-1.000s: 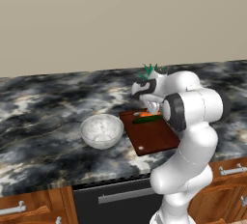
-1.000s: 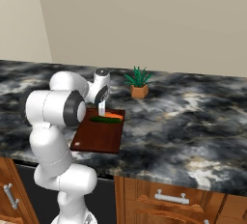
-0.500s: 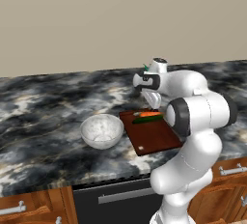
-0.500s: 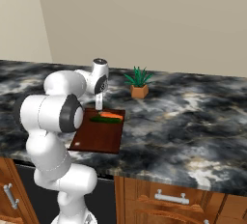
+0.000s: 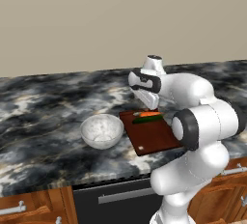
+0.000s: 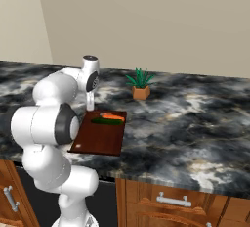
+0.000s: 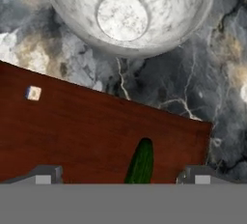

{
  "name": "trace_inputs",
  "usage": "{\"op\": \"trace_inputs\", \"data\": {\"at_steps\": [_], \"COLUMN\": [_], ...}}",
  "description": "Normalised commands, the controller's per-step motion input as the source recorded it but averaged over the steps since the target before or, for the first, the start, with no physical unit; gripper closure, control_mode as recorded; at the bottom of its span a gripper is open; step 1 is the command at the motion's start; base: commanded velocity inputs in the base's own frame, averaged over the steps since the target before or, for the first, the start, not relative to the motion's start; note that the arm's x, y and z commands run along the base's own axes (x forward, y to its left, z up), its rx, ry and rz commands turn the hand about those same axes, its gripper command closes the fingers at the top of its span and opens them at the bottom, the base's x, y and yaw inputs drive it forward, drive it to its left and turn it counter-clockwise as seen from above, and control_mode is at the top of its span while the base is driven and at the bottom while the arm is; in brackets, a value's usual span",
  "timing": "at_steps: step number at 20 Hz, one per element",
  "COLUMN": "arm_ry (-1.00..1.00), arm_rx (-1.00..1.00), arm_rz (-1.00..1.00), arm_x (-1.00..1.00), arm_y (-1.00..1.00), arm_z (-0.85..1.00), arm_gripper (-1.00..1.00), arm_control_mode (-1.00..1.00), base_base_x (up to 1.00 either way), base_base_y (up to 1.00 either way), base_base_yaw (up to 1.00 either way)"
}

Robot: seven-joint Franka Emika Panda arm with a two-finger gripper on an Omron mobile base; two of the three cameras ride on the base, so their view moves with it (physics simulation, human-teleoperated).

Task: Place the two vegetables and bowl onto the tray for setting up a vegetable dip station.

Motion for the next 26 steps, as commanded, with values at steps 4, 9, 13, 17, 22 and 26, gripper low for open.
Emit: {"op": "trace_inputs", "data": {"at_steps": [4, 9, 13, 17, 22, 26], "arm_ry": [0.0, -0.02, -0.08, -0.06, -0.11, -0.06], "arm_rx": [-0.01, -0.02, -0.04, -0.03, 0.0, 0.0], "arm_rz": [0.25, 0.23, 0.21, 0.22, 0.17, 0.14], "arm_x": [-0.54, -0.46, -0.41, -0.31, -0.08, 0.0], "arm_y": [0.27, 0.22, 0.25, 0.34, 0.32, 0.27], "arm_z": [0.0, 0.02, 0.02, 0.0, 0.0, 0.0], "arm_gripper": [-1.0, -1.0, -1.0, -1.0, -1.0, -1.0], "arm_control_mode": [-1.0, -1.0, -1.0, -1.0, -1.0, -1.0], "base_base_x": [0.0, 0.0, 0.0, 0.0, 0.0, 0.0], "base_base_y": [0.0, 0.0, 0.0, 0.0, 0.0, 0.0], "base_base_yaw": [0.0, 0.0, 0.0, 0.0, 0.0, 0.0]}}
